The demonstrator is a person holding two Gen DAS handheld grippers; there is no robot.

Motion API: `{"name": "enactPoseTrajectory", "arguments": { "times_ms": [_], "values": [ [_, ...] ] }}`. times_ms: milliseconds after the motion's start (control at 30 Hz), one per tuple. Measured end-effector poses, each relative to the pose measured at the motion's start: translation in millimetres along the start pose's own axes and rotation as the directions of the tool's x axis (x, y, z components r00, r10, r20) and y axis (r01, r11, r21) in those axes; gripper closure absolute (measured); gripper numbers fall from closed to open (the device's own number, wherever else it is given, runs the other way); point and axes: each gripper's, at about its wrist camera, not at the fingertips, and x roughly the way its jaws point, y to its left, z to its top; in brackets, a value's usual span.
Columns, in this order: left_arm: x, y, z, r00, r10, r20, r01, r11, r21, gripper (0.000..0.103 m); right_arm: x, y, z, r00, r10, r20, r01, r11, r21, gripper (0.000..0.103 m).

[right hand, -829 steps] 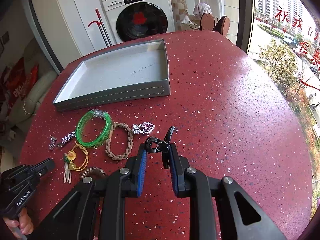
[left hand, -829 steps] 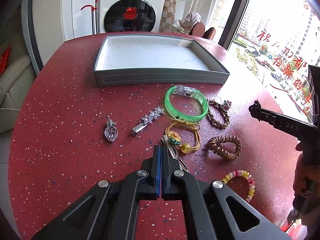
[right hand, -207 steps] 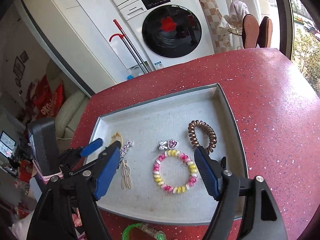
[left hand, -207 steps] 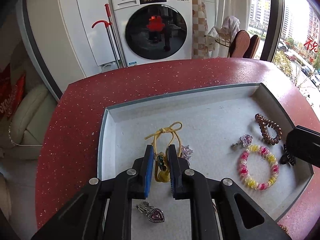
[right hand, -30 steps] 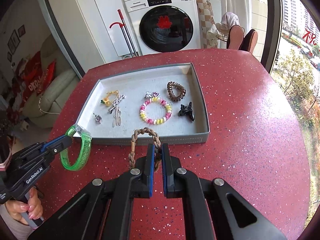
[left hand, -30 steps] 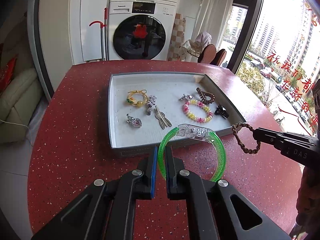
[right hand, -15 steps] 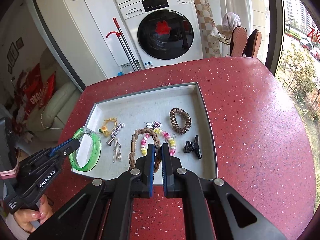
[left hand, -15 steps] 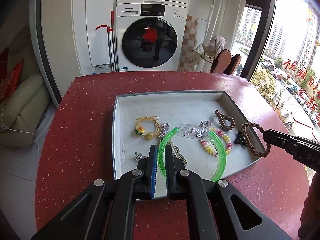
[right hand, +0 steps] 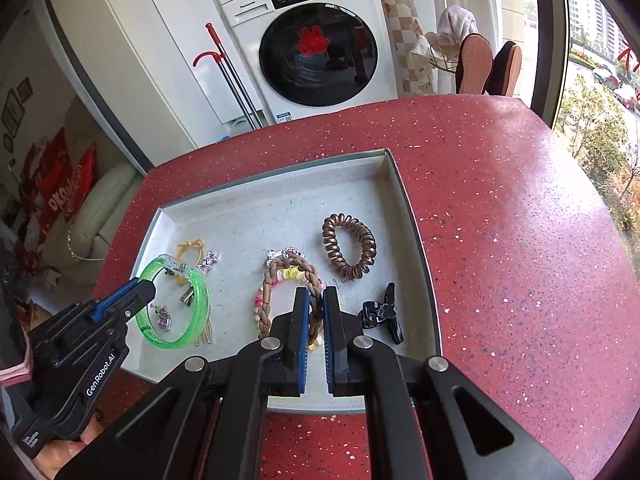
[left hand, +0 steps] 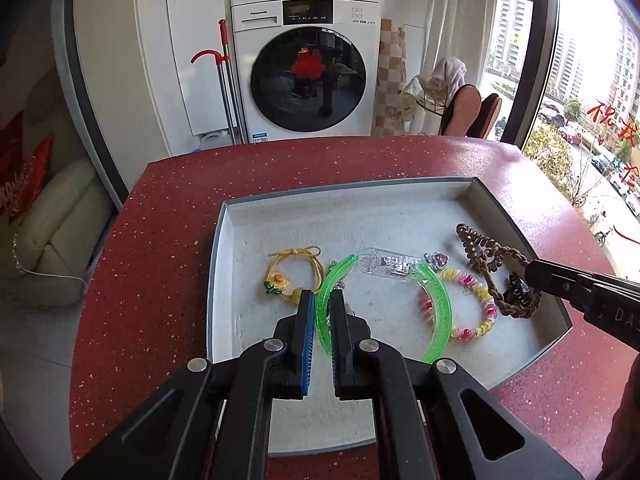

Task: Organize jewelry
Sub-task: 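Lower both items into the tray and open both grippers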

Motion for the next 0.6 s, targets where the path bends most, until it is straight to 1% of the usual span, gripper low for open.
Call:
{"name": "enactPoseTrajectory", "arguments": {
  "times_ms": [267, 600],
  "values": [
    [18.2, -9.9, -9.2, 0.999, 0.030, -0.035, -0.028, 0.998, 0.048, 0.078, 20.7, 2.8, -8.5, 0.999, -0.029, -0.034, 0.028, 0.999, -0.024, 0.096],
    [23.6, -12.3, -15.1, 0.998, 0.057, -0.040, -0.053, 0.996, 0.073, 0.078, 32.0, -1.8, -18.7, 0.997, -0.055, -0.059, 0.053, 0.998, -0.031, 0.095]
  ]
}}
